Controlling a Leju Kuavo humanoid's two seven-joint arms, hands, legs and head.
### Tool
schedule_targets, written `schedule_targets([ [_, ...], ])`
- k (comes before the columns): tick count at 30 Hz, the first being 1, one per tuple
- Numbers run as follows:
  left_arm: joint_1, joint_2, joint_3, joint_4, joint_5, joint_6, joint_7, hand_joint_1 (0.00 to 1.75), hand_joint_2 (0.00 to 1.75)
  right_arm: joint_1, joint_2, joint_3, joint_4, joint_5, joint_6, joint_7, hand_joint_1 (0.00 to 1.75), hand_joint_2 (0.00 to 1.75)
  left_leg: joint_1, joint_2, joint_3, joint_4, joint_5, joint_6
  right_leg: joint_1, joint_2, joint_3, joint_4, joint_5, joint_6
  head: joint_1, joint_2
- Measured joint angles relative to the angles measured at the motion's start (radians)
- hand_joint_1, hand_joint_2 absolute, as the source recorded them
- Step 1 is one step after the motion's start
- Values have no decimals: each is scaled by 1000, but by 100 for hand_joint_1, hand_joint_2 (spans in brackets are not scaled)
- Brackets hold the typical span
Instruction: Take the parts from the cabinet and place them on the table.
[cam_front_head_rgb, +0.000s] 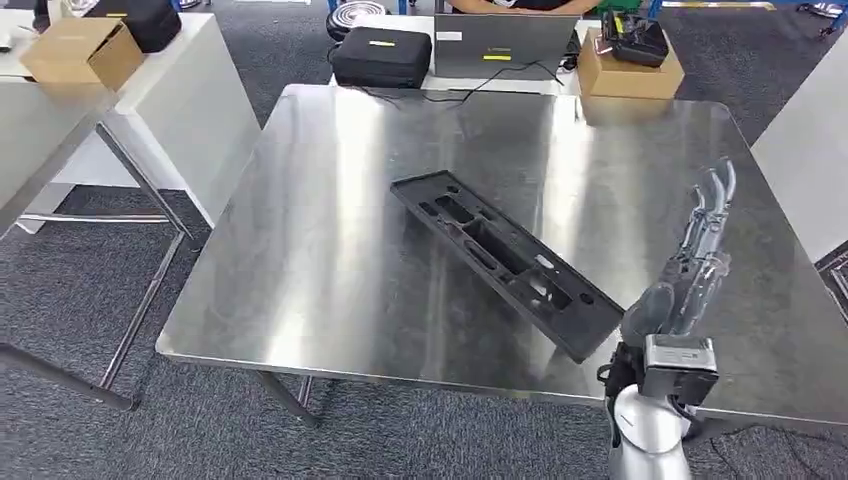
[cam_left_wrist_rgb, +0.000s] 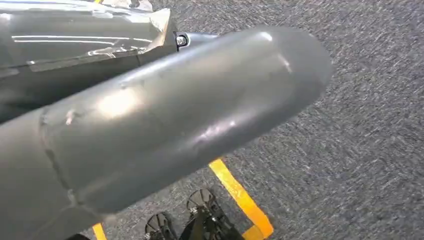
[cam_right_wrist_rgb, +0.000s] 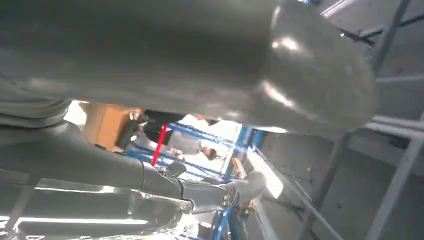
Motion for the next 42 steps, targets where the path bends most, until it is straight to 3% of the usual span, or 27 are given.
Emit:
schedule_targets([
  [2,0,-1,0,0,0,0,-3,0,0,6,-2,0,-7,-2,1,-2,0,0,5,1,-51,156,-96,-11,4,-4,-16,1,11,-7,-1,0],
  [4,0,0,0,0,3,0,-12,0,0,16,-5,0,-8,-8,2,-6,0,0,6,1,-60,228,-113,-12,8,-5,-32,2,23,-5,-1,0],
  [5,0,0,0,0,7,0,-16,0,0,21,-8,0,-8,-10,4,-10,0,0,6,1,-30,195,-88,-8,9,-6,-39,2,29,-4,-1,0],
  [7,-1,0,0,0,12,3,-23,0,0,28,-11,0,-13,-21,11,-22,0,0,5,1,90,21,-20,5,12,-5,-48,2,40,1,-1,0],
  [8,-2,0,0,0,13,6,-26,0,0,30,-12,0,-17,-25,14,-26,0,0,3,1,148,-60,-10,14,12,-5,-49,2,45,2,-1,0],
  [9,-6,1,0,0,14,11,-27,0,0,33,-14,2,-21,-31,19,-33,0,0,-4,1,174,-107,-26,18,17,-6,-53,2,50,10,0,0],
  [11,-5,-2,0,0,15,18,-30,0,0,37,-18,10,-24,-37,23,-42,0,0,-12,0,163,-101,-13,22,12,-8,-51,0,60,25,-4,0],
  [13,-5,-3,0,0,18,22,-30,0,0,45,-19,13,-29,-39,24,-43,0,0,-12,2,147,-117,9,38,16,-8,-51,-11,78,43,-4,0],
  [14,-7,-3,0,0,18,25,-31,0,0,48,-24,13,-30,-39,24,-44,0,0,-4,9,151,-124,24,42,12,-6,-67,6,56,39,-4,0],
  [15,-7,-4,0,0,18,28,-31,0,0,48,-27,14,-33,-40,24,-45,0,0,-4,8,138,-126,34,53,16,-6,-87,47,9,29,1,0],
  [17,-6,-4,0,0,20,33,-32,0,0,57,-32,15,-36,-41,24,-47,0,0,-6,9,114,-125,54,58,14,-5,-132,199,-92,17,4,0],
  [18,-6,-5,0,0,22,35,-32,0,0,63,-35,16,-36,-41,22,-47,0,0,-7,9,99,-124,64,57,14,-5,-149,272,-120,21,4,0],
  [19,-6,-6,0,0,23,38,-33,0,0,69,-38,18,-36,-43,21,-47,0,0,-8,9,86,-123,74,57,14,-5,-148,307,-120,29,6,0],
  [20,-6,-6,0,0,24,43,-34,0,0,74,-42,21,-36,-48,18,-47,0,0,-8,9,73,-122,83,56,12,-5,-123,294,-103,41,7,0],
  [22,-6,-7,1,0,27,48,-34,0,0,77,-45,22,-36,-62,16,-47,0,0,-8,8,50,-113,95,51,12,-5,-27,165,-49,60,7,0],
  [23,-6,-8,1,0,29,49,-34,0,0,77,-46,22,-36,-69,16,-47,0,0,-8,8,40,-104,99,47,11,-5,32,80,-39,61,7,0],
  [24,-7,-9,1,0,29,51,-34,0,0,77,-47,23,-36,-76,16,-47,0,0,-14,7,27,-92,102,42,15,-5,95,-9,-62,52,6,0],
  [28,-5,-14,8,0,33,64,-34,0,0,81,-49,30,-32,-90,20,-47,0,0,-12,7,15,-86,127,19,15,-5,71,-21,-51,21,2,0],
  [29,-4,-13,9,0,35,67,-34,0,0,78,-49,34,-30,-91,22,-47,0,0,-8,4,7,-81,119,14,7,-8,64,-23,-41,8,6,0],
  [31,-5,-15,10,0,37,79,-31,0,0,72,-46,39,-24,-92,27,-45,0,0,-4,2,-29,15,-2,-4,8,-12,43,-22,-21,-9,-4,0],
  [33,-5,-16,10,0,42,88,-29,0,0,69,-44,43,-18,-92,32,-42,0,0,2,2,-68,161,-92,-15,9,-14,22,-20,1,-10,-3,0],
  [34,-5,-18,11,0,43,92,-29,0,0,69,-44,45,-14,-92,34,-41,0,0,5,2,-76,216,-97,-17,9,-14,5,-17,11,-7,-4,0],
  [36,-5,-19,14,0,46,100,-29,0,0,69,-44,48,-5,-92,35,-40,0,0,8,3,-25,183,-40,-17,8,-14,-21,-10,26,0,-4,0],
  [38,-6,-20,15,0,47,102,-29,0,0,67,-42,49,1,-92,35,-40,0,0,9,3,101,12,12,-9,8,-14,-40,-5,40,8,-4,0],
  [39,-8,-21,15,0,47,103,-29,0,0,66,-40,50,2,-91,35,-40,0,0,6,1,158,-75,-12,-5,11,-14,-44,-3,46,16,-4,0],
  [40,-10,-21,16,0,52,105,-29,0,0,63,-38,51,2,-90,37,-39,0,0,2,-2,173,-106,-16,1,14,-16,-48,-3,53,21,-2,0],
  [42,-10,-25,21,0,56,123,-27,0,0,55,-31,62,8,-82,47,-33,0,0,-6,-1,160,-98,-8,13,10,-18,-49,-7,69,36,-2,0],
])
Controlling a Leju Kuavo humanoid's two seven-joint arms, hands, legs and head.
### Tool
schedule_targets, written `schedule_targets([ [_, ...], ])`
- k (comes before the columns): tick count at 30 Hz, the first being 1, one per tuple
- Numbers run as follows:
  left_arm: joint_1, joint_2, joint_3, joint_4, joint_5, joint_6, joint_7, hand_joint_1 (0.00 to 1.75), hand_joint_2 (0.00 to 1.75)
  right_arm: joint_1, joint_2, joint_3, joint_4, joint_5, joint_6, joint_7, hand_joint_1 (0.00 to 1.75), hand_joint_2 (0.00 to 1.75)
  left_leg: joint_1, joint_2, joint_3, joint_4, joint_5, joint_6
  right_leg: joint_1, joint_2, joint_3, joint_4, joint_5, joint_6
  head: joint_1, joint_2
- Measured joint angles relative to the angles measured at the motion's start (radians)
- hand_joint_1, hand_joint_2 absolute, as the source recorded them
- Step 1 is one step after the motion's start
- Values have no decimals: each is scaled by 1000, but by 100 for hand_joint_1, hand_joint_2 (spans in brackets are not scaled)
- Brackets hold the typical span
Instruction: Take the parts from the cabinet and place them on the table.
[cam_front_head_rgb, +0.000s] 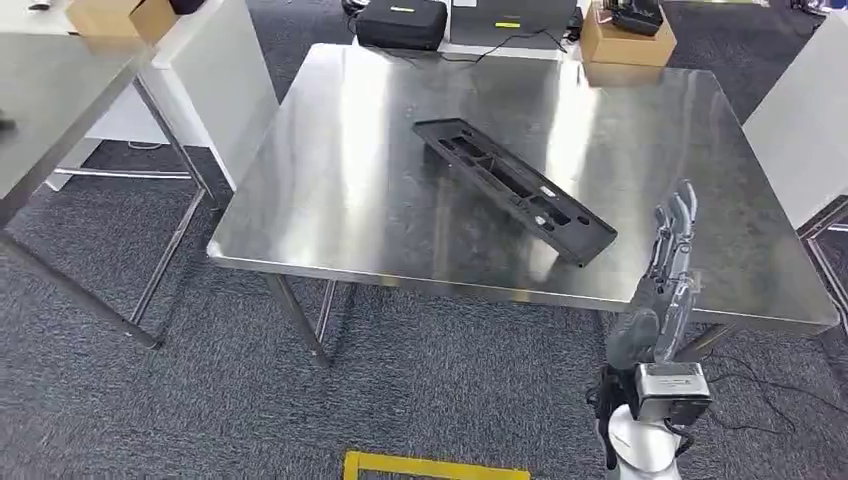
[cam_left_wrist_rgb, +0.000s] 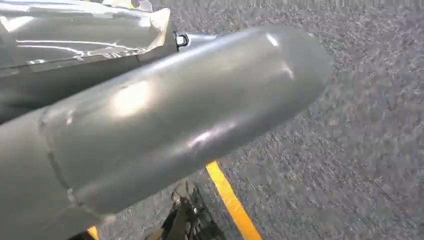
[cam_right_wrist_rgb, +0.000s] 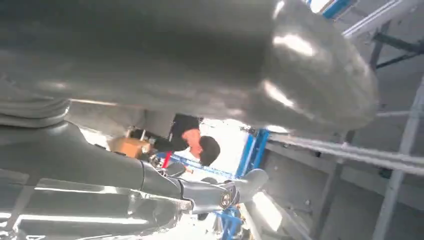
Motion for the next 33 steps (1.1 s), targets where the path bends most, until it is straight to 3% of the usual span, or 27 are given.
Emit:
schedule_targets([
  [1,-1,0,5,0,0,16,14,0,0,-1,6,7,5,2,8,3,0,0,-3,1,-4,-3,9,12,-1,0,0,-6,10,9,3,0],
  [2,-1,-6,8,0,-9,35,39,0,0,-6,12,15,16,2,16,6,0,0,7,6,-19,-15,29,26,-1,1,-8,2,6,12,3,0],
  [3,-2,-15,13,-6,-29,48,67,0,0,-15,20,25,32,2,21,9,0,0,3,9,-30,-16,39,32,0,5,-25,26,-31,4,3,0],
  [4,-2,-19,17,-17,-44,52,87,0,0,-25,27,31,46,2,27,13,0,0,2,12,-45,-16,51,42,-1,6,-48,79,-87,-7,10,0],
  [6,-1,-34,24,-28,-56,55,103,0,0,-36,37,42,67,2,27,14,0,0,-3,11,-74,-14,78,46,-1,7,-87,244,-188,-15,9,0],
  [7,-1,-39,27,-32,-59,55,106,0,0,-39,40,47,77,2,27,14,0,0,-6,11,-92,-13,92,47,0,8,-96,312,-205,-9,11,0],
  [8,-1,-44,32,-37,-71,55,117,0,0,-43,42,50,87,2,30,14,0,0,-9,11,-108,-12,104,47,0,8,-87,333,-193,1,10,0],
  [9,0,-50,39,-51,-99,55,137,0,0,-49,46,54,96,1,39,14,0,0,-11,10,-125,-10,115,47,0,8,-57,310,-164,10,11,0],
  [10,0,-59,47,-68,-134,56,174,0,0,-58,52,59,107,0,52,16,0,0,-14,10,-138,-8,126,45,2,8,-9,249,-134,16,11,0],
  [11,1,-69,55,-89,-174,56,216,0,0,-71,60,66,117,-1,65,18,0,0,-16,9,-151,-5,136,43,5,9,57,154,-113,12,10,0],
  [13,1,-82,64,-121,-252,56,295,0,0,-104,85,83,133,-1,92,25,0,0,-24,10,-167,-1,154,33,16,9,184,-41,-151,-15,11,0],
  [14,3,-87,66,-135,-287,56,332,0,0,-115,98,90,144,-1,102,29,0,0,-21,14,-166,-7,167,28,17,12,172,-32,-145,-17,1,0],
  [16,6,-94,73,-164,-344,57,376,0,0,-135,119,105,168,1,121,37,0,0,-14,14,-168,-14,188,15,22,12,153,-36,-133,-29,3,0],
  [17,10,-95,77,-174,-362,58,390,0,0,-141,128,110,177,2,126,40,0,0,-17,9,-175,-14,194,8,11,11,145,-42,-117,-37,5,0],
  [18,11,-96,80,-182,-373,58,397,0,0,-148,136,115,186,2,130,41,0,0,-10,4,-182,-4,171,3,7,6,139,-41,-110,-41,7,0],
  [19,15,-99,81,-193,-381,58,405,0,0,-157,149,123,198,4,133,45,0,0,-6,3,-202,55,83,-10,8,5,124,-41,-94,-54,-3,0],
  [21,17,-99,85,-204,-389,58,410,0,0,-162,158,129,209,6,133,45,0,0,2,3,-244,213,-31,-26,8,5,101,-38,-70,-54,-4,0],
  [22,17,-99,87,-208,-390,58,413,0,0,-162,159,129,216,6,133,46,0,0,5,3,-258,285,-53,-31,8,4,84,-34,-59,-52,-3,0],
  [23,17,-100,87,-211,-393,58,415,0,0,-161,161,129,222,6,133,46,0,0,9,4,-255,317,-44,-34,7,2,68,-30,-51,-49,-5,0],
  [24,18,-100,88,-212,-399,58,419,0,0,-161,161,129,225,6,133,46,0,0,12,4,-236,310,-17,-37,6,1,53,-26,-43,-46,-4,0],
  [25,18,-100,89,-214,-404,58,423,0,0,-161,161,128,227,6,132,47,0,0,17,4,-186,254,27,-39,3,0,36,-20,-34,-41,-4,0],
  [26,18,-100,90,-216,-404,58,423,0,0,-159,161,127,227,6,130,50,0,0,20,4,-129,178,52,-40,1,1,26,-18,-29,-34,-4,0],
  [27,18,-101,91,-216,-397,58,414,0,0,-156,160,124,226,7,127,54,0,0,22,3,-59,80,57,-40,0,1,21,-15,-24,-27,-4,0],
  [28,17,-103,91,-216,-368,57,386,0,0,-149,158,116,219,11,125,58,0,0,18,-3,-12,10,26,-38,2,1,12,-13,-18,-18,-6,0],
  [31,17,-107,92,-202,-200,57,217,0,0,-129,143,82,199,25,116,68,0,0,4,-9,-13,-11,26,-25,-2,-4,7,-15,2,6,-3,0],
  [32,16,-105,92,-187,-135,57,148,0,0,-118,135,67,191,29,111,69,0,0,2,-8,-18,-17,34,-12,0,-3,7,-17,9,16,-4,0],
  [33,15,-104,93,-172,-95,57,102,0,0,-111,124,50,186,29,110,69,0,0,10,1,-21,-25,46,4,-6,0,-2,-4,-13,13,-4,0],
])
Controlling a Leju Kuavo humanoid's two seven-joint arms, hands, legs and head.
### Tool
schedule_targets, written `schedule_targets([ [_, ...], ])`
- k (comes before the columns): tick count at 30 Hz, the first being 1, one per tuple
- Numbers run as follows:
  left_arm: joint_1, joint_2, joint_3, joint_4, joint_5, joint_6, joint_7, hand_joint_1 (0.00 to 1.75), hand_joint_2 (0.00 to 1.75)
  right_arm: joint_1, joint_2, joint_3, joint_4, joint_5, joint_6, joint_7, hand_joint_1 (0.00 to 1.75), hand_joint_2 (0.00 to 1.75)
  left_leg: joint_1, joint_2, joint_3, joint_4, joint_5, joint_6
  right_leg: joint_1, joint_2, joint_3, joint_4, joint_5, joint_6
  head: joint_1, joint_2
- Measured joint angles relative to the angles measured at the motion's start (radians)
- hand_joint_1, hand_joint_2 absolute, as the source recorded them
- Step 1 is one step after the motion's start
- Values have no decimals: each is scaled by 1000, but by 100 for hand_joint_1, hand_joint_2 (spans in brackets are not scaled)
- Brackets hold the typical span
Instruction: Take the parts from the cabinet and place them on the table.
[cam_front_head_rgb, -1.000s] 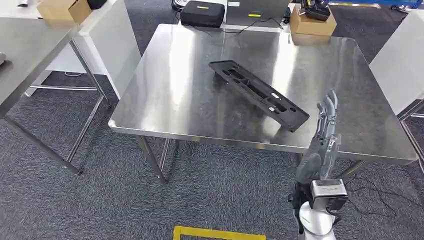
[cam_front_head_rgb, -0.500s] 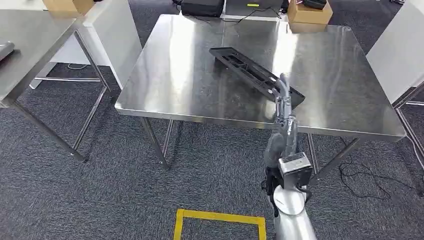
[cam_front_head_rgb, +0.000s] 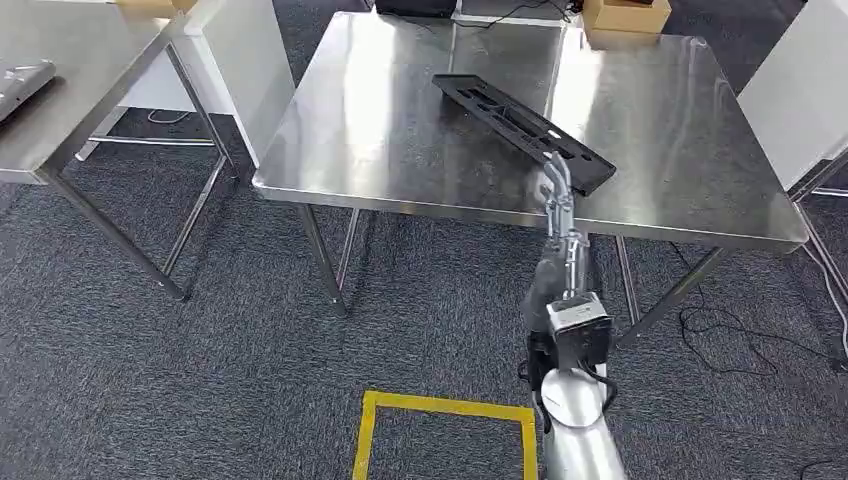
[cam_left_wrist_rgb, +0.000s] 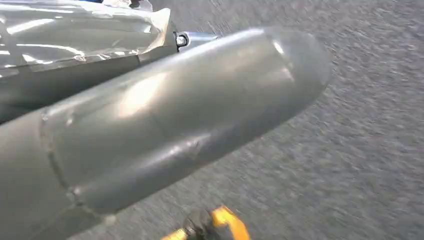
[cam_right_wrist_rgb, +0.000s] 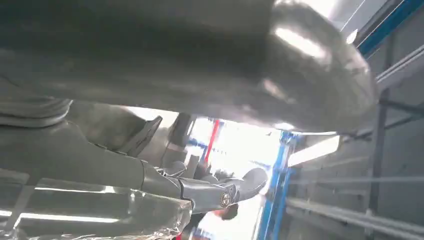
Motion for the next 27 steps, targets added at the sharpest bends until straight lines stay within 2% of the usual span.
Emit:
schedule_targets([
  [1,-3,2,0,12,11,0,-22,0,0,5,-8,-14,-5,0,0,0,0,0,-2,1,-11,0,9,14,3,4,-25,44,-46,-9,6,0],
  [2,-4,5,0,20,17,0,-28,0,0,10,-15,-24,-7,0,0,-1,0,0,-2,3,-22,0,17,23,3,7,-53,117,-94,-14,10,0],
  [3,-5,6,0,27,18,0,-31,0,0,14,-20,-31,-9,0,0,-1,0,0,-3,5,-35,1,26,28,3,10,-82,200,-136,-15,12,0],
  [4,-6,9,0,35,19,0,-31,0,0,20,-27,-37,-11,0,0,-1,0,0,-5,8,-48,2,36,29,3,10,-108,289,-170,-12,12,0],
  [5,-6,11,0,41,20,0,-33,0,0,26,-31,-42,-11,0,1,-1,0,0,-7,9,-60,3,44,30,2,10,-113,335,-178,-4,12,0],
  [6,-6,12,0,47,20,0,-33,0,0,30,-35,-48,-11,0,1,-1,0,0,-8,10,-72,5,52,29,2,10,-93,325,-164,5,12,0],
  [7,-7,13,0,52,20,0,-33,0,0,31,-38,-52,-11,0,2,-1,0,0,-8,10,-84,9,59,27,2,10,-52,275,-136,14,12,0],
  [8,-8,14,0,56,24,-1,-38,0,0,31,-40,-54,-14,0,2,-1,0,0,-8,10,-95,14,65,24,2,10,4,193,-107,20,13,0],
  [9,-11,14,0,63,37,-4,-56,0,0,31,-41,-55,-19,4,-3,-1,0,0,-8,9,-106,20,72,20,2,10,71,91,-88,19,12,0],
  [10,-12,16,0,72,50,-15,-77,0,0,31,-41,-57,-24,7,-10,-1,0,0,-10,8,-114,26,77,14,3,10,123,2,-110,6,13,0],
  [11,-13,20,0,82,62,-32,-105,0,0,36,-42,-60,-31,8,-21,-2,0,0,-13,7,-120,29,85,7,11,11,144,-25,-113,-1,9,0],
  [12,-13,29,0,91,68,-50,-127,0,0,48,-45,-70,-39,8,-31,-5,0,0,-12,8,-120,27,95,1,11,11,126,-22,-108,-9,8,0],
  [14,-12,40,0,105,71,-80,-146,0,0,79,-52,-90,-60,11,-45,-6,0,0,-7,6,-122,23,108,-13,14,11,121,-20,-98,-26,8,0],
  [15,-11,51,-1,110,70,-95,-151,0,0,94,-54,-102,-75,15,-52,-8,0,0,-2,3,-129,30,100,-18,1,6,113,-26,-84,-42,11,0],
  [16,-10,59,-1,115,68,-107,-155,0,0,108,-55,-110,-89,18,-56,-10,0,0,-2,2,-141,56,46,-23,4,4,103,-25,-74,-52,8,0],
  [17,-10,64,-1,120,64,-121,-157,0,0,127,-56,-123,-108,25,-60,-11,0,0,1,2,-155,113,-27,-28,4,3,90,-25,-62,-61,3,0],
  [18,-10,74,-2,122,57,-135,-160,0,0,151,-58,-137,-129,29,-64,-13,0,0,2,3,-171,189,-92,-34,5,3,80,-25,-50,-61,1,0],
  [19,-11,79,-5,125,51,-146,-164,0,0,172,-59,-150,-145,34,-67,-13,0,0,3,3,-184,261,-135,-39,6,2,66,-23,-38,-61,2,0],
  [20,-11,87,-9,128,48,-156,-168,0,0,193,-61,-166,-160,38,-69,-13,0,0,3,3,-188,321,-146,-42,7,1,48,-21,-25,-60,2,0],
  [21,-11,91,-11,131,44,-163,-168,0,0,210,-62,-179,-172,42,-70,-13,0,0,3,3,-178,342,-123,-42,7,0,32,-18,-14,-58,1,0],
  [22,-10,97,-15,132,38,-171,-168,0,0,226,-64,-193,-185,44,-71,-14,0,0,3,3,-149,327,-81,-41,7,0,13,-13,-5,-56,2,0],
  [23,-11,102,-18,135,34,-178,-168,0,0,241,-65,-208,-199,45,-72,-15,0,0,3,3,-101,274,-38,-38,7,0,-5,-6,4,-52,1,0],
  [24,-12,106,-23,137,30,-182,-168,0,0,255,-65,-221,-213,45,-72,-16,0,0,3,2,-31,185,-20,-33,8,1,-20,1,12,-48,1,0],
  [25,-13,109,-27,138,29,-188,-168,0,0,266,-65,-232,-224,46,-72,-18,0,0,3,0,38,89,-53,-27,8,2,-25,5,19,-43,1,0],
  [26,-15,113,-33,139,28,-190,-168,0,0,276,-66,-242,-238,47,-72,-21,0,0,-2,-1,90,5,-84,-23,13,3,-27,7,27,-35,2,0],
  [27,-16,114,-34,140,28,-190,-168,0,0,284,-66,-250,-250,47,-72,-24,0,0,-5,-2,94,-11,-93,-17,13,0,-27,3,36,-29,4,0],
])
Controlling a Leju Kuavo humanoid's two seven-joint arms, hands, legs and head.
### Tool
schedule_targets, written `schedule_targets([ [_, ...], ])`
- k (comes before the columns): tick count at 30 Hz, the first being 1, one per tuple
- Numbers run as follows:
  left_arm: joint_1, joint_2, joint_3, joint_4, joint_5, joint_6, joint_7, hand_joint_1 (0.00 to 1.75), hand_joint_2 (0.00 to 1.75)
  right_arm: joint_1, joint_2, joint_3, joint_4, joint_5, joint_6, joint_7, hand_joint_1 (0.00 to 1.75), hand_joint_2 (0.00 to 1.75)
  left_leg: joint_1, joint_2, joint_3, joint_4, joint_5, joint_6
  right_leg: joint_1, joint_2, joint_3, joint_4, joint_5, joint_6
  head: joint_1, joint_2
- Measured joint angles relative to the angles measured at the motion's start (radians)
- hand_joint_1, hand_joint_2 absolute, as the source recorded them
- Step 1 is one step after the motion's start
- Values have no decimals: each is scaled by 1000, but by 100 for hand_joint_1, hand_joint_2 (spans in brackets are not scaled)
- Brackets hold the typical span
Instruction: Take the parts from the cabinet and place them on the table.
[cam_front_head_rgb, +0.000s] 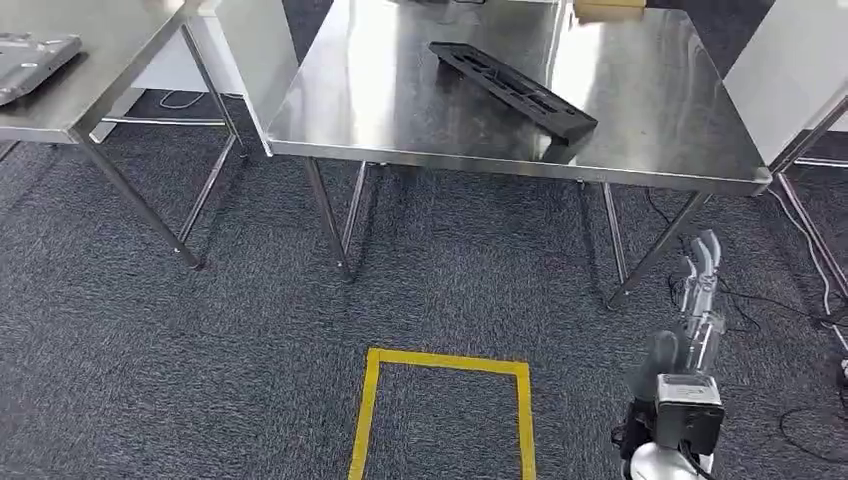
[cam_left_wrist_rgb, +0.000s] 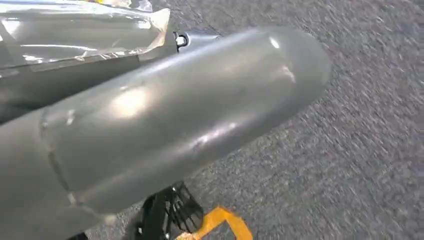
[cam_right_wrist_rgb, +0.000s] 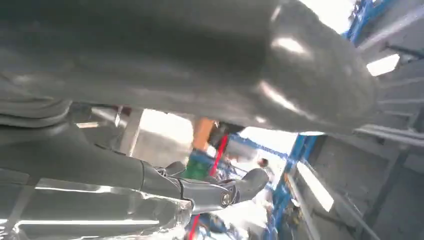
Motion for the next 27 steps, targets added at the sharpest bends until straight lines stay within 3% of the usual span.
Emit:
schedule_targets([
  [2,1,3,-2,2,0,0,0,0,0,21,-1,-13,-15,-2,0,-3,0,0,-10,1,-21,3,15,20,-6,-2,0,-13,26,15,-1,0],
  [3,1,3,-3,4,3,1,0,0,0,36,-2,-22,-22,-2,0,-8,0,0,-2,5,-36,-9,38,33,-1,-2,-7,-13,33,22,1,0],
  [4,0,3,-3,5,3,2,2,0,0,50,-3,-30,-26,-2,1,-13,0,0,-2,10,-51,-8,54,40,-5,4,-26,6,-7,15,-1,0],
  [5,0,4,-5,5,4,10,6,0,0,58,-3,-34,-30,-2,5,-14,0,0,-2,11,-70,-7,69,52,-5,7,-42,51,-72,2,7,0],
  [6,0,4,-5,6,9,23,18,0,0,63,-3,-35,-31,-2,10,-18,0,0,-3,14,-88,-7,84,51,-5,7,-61,124,-140,-6,9,0],
  [7,0,3,-5,8,11,38,27,0,0,65,-3,-36,-31,0,17,-20,0,0,-4,16,-106,-6,98,52,-6,7,-72,203,-191,-8,8,0],
  [8,-1,2,-5,10,13,57,37,0,0,64,-2,-36,-30,2,26,-23,0,0,-4,19,-125,-4,114,51,-5,8,-77,276,-211,0,9,0],
  [9,-3,0,-5,12,17,83,47,0,0,62,-2,-36,-27,4,36,-24,0,0,-5,21,-144,-2,127,50,-6,8,-68,317,-200,12,8,0],
  [10,-5,-5,-5,14,23,113,57,0,0,56,0,-36,-21,4,45,-26,0,0,-5,22,-159,2,141,47,-6,8,-43,319,-167,28,9,0],
  [11,-6,-8,-5,15,24,137,64,0,0,47,0,-34,-12,5,52,-27,0,0,-4,23,-180,7,153,44,-6,8,2,280,-130,40,10,0],
  [12,-8,-13,-5,16,24,154,68,0,0,36,0,-29,-4,6,55,-28,0,0,-4,22,-198,13,166,41,-7,8,61,208,-108,44,9,0],
  [13,-11,-18,-5,17,23,165,76,0,0,25,1,-26,3,5,60,-32,0,0,-5,21,-212,21,177,36,-8,11,140,104,-120,37,10,0],
  [14,-12,-22,-5,17,19,174,87,0,0,12,1,-21,10,3,63,-35,0,0,-12,19,-224,31,183,30,-3,14,218,-8,-161,25,10,0],
  [15,-11,-27,-5,16,2,181,102,0,0,-1,1,-15,20,-5,66,-41,0,0,-12,20,-229,32,195,25,-2,15,237,-62,-189,12,6,0],
  [17,-11,-40,1,3,-46,186,144,0,0,-27,-3,-4,58,-23,73,-54,0,0,-4,21,-233,24,220,13,5,14,214,-46,-178,0,6,0],
  [18,-7,-48,8,-8,-72,188,166,0,0,-40,-4,2,80,-30,76,-58,0,0,-5,19,-238,22,234,2,2,13,200,-50,-163,-15,6,0],
  [19,-6,-53,12,-17,-88,189,179,0,0,-53,-5,8,97,-35,76,-62,0,0,1,14,-253,37,201,-2,-6,4,187,-49,-148,-25,7,0],
  [20,-6,-59,14,-24,-95,190,185,0,0,-61,-4,14,108,-37,76,-62,0,0,3,12,-267,77,130,-6,-6,5,170,-49,-133,-39,4,0],
  [22,-5,-65,20,-33,-99,190,192,0,0,-70,-5,23,129,-39,76,-65,0,0,6,9,-296,221,0,-17,-4,2,136,-48,-104,-40,0,0],
  [23,-5,-67,22,-37,-102,190,193,0,0,-74,-5,26,138,-40,76,-65,0,0,7,9,-307,293,-28,-21,-3,0,125,-45,-89,-39,-2,0],
  [24,-5,-68,22,-40,-102,190,193,0,0,-77,-5,27,146,-40,76,-65,0,0,7,9,-308,343,-23,-22,-2,-1,104,-41,-76,-37,-2,0],
  [25,-5,-70,23,-44,-103,190,195,0,0,-78,-6,28,153,-40,76,-65,0,0,7,9,-293,358,17,-21,-2,-2,79,-32,-62,-34,-1,0],
  [26,-5,-71,24,-48,-106,190,201,0,0,-81,-6,29,160,-41,76,-66,0,0,7,9,-255,329,62,-19,-2,-3,56,-23,-53,-31,-2,0],
  [27,-4,-72,24,-54,-114,190,208,0,0,-87,-6,30,166,-43,76,-67,0,0,7,9,-201,267,90,-15,-2,-4,36,-14,-44,-28,-2,0],
])
